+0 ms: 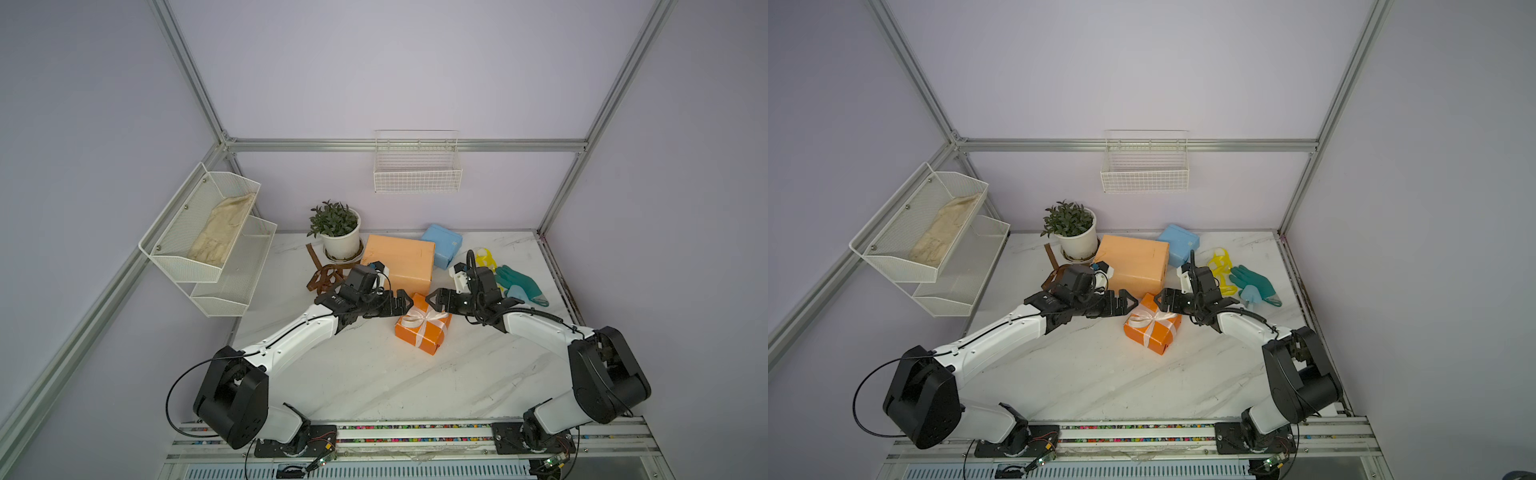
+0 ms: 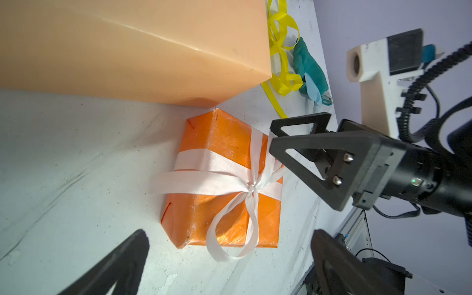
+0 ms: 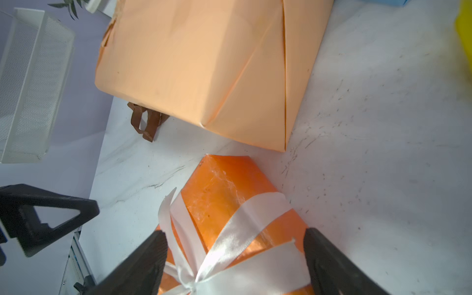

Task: Untie the ribbon bows on the gift boxes
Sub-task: Adjust the gift box at the center of the board.

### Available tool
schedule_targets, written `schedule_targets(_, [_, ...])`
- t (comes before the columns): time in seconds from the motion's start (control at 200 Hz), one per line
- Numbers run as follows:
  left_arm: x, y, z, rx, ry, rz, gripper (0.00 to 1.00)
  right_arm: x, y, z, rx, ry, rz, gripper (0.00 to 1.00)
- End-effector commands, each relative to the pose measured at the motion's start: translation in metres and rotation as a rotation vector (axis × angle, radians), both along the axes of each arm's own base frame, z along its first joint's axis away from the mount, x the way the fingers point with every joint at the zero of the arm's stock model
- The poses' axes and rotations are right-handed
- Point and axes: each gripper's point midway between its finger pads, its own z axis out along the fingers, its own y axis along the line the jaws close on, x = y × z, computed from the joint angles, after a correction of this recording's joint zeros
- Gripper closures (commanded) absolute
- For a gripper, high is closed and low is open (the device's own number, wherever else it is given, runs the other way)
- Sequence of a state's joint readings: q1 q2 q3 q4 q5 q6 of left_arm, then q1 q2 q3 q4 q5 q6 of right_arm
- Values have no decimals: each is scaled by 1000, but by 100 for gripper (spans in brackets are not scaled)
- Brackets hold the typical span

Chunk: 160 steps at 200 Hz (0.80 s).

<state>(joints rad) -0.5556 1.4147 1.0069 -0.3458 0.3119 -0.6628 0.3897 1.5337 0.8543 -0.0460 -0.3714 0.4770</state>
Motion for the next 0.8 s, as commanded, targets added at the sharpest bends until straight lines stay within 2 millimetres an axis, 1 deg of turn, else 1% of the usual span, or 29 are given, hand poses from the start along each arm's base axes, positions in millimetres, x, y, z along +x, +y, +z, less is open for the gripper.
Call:
schedule_targets(0.0, [-18, 7, -10, -29, 53, 14, 0, -7, 9, 6, 33, -21, 72, 13])
schedule_targets(0.065, [-24, 2, -11, -63, 68, -1, 0, -18, 11, 5, 61, 11, 100, 13])
schedule_targets(0.115, [-28, -3, -12, -81, 78, -22, 0, -28, 14, 10, 105, 30, 118, 14])
schedule_targets(0.19, [-30, -3, -24, -61, 99, -35, 0, -41, 13, 14, 128, 52, 114, 14])
schedule_targets(0.265, [-26, 2, -37, -23, 104, -20, 0, -46, 4, 16, 104, 48, 81, 13])
schedule_targets(0.33, [-20, 7, -38, -6, 89, 9, 0, -47, -7, 5, 37, 72, 40, 13])
schedule_targets(0.34, [-18, 8, -38, -6, 86, 14, 0, -46, -10, 11, 36, 58, 27, 13])
schedule_targets(0.35, [-17, 8, -46, 5, 105, 15, 0, -45, -12, 11, 28, 57, 13, 13])
schedule_targets(0.36, [-16, 8, -49, 7, 109, 19, 0, -44, -15, 11, 18, 60, -2, 13])
schedule_targets(0.43, [-7, 8, -46, -7, 92, 30, 0, -43, -24, 8, -52, 65, -23, 14])
schedule_targets(0.48, [-1, 8, -42, -2, 71, 34, 0, -41, -28, 6, -78, 77, -48, 18])
schedule_targets(0.575, [14, 12, -36, 32, 11, 47, 0, -45, -32, 1, -98, 117, -64, 24])
schedule_targets(0.63, [23, 14, -32, 43, -13, 55, 0, -46, -29, 1, -68, 119, -62, 26])
schedule_targets(0.71, [34, 13, -28, 47, -33, 50, 0, -47, -20, 5, 2, 112, -45, 29])
schedule_targets(0.795, [46, 11, -25, 51, -62, 40, 0, -44, -20, 1, 1, 107, -52, 28])
